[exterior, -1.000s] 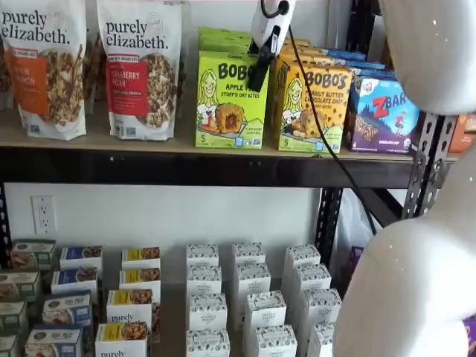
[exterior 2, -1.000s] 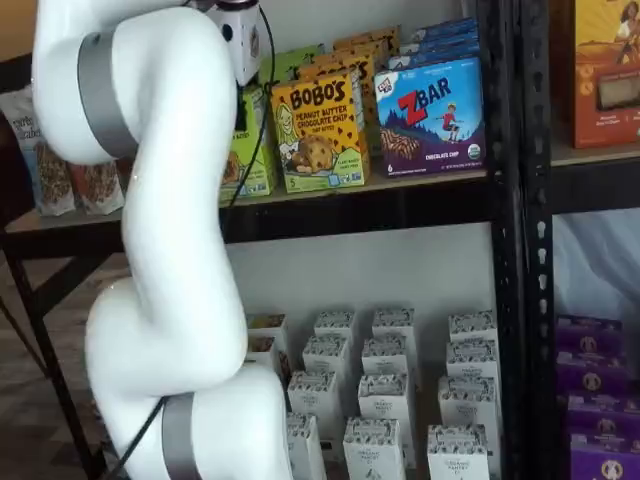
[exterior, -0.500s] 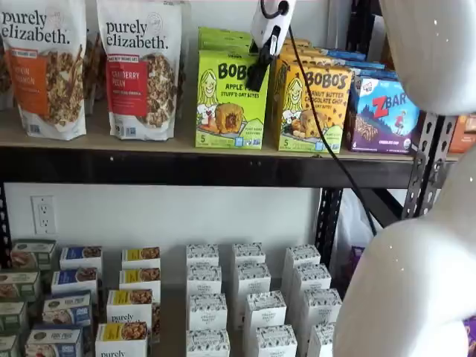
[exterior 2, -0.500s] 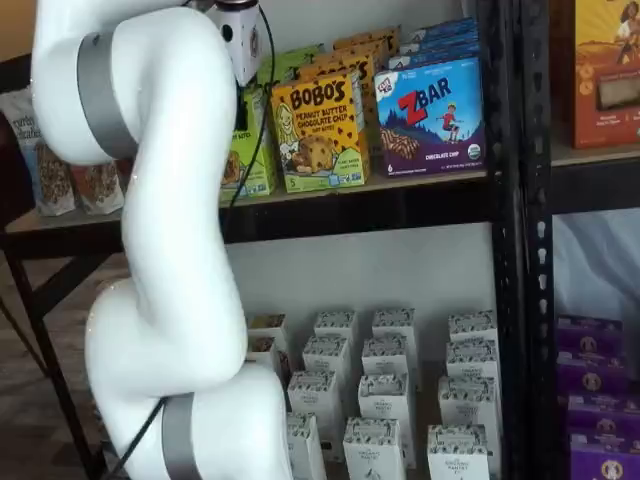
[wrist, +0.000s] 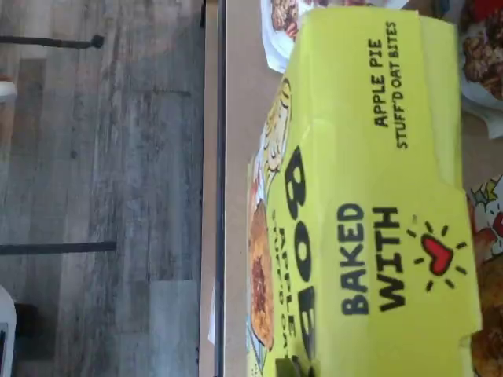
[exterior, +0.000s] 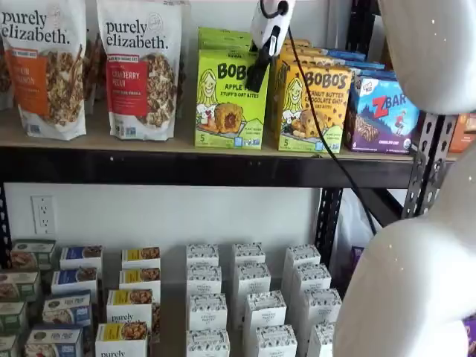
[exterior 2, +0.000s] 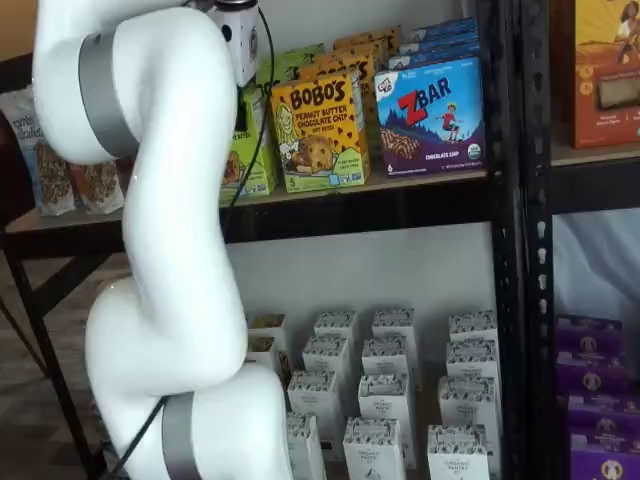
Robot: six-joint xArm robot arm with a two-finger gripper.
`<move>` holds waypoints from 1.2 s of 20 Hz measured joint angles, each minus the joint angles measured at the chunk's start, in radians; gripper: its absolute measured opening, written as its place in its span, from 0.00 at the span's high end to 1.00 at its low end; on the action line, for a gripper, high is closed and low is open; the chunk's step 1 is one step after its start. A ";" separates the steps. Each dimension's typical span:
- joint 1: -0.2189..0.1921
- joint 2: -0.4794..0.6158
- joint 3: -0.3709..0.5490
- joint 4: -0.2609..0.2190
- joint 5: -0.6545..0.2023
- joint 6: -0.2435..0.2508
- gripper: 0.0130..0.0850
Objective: Pick the green box on the top shelf, the fourth from the left
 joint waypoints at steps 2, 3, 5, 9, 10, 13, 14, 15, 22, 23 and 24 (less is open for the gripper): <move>0.001 -0.001 0.001 0.001 -0.001 0.001 0.78; 0.000 -0.001 0.000 0.004 -0.001 0.000 0.78; -0.002 0.000 -0.004 0.011 0.006 -0.001 0.78; -0.008 0.001 -0.012 0.024 0.015 -0.004 0.78; -0.009 0.001 -0.016 0.023 0.019 -0.004 0.78; -0.010 -0.007 -0.009 0.017 0.005 -0.005 0.83; -0.011 -0.012 -0.002 0.016 -0.005 -0.005 0.83; -0.012 -0.014 0.000 0.018 -0.008 -0.006 0.89; -0.007 -0.001 -0.023 0.013 0.023 -0.001 0.89; -0.007 0.000 -0.025 0.013 0.026 0.000 0.89; -0.006 0.000 -0.027 0.014 0.030 0.001 0.89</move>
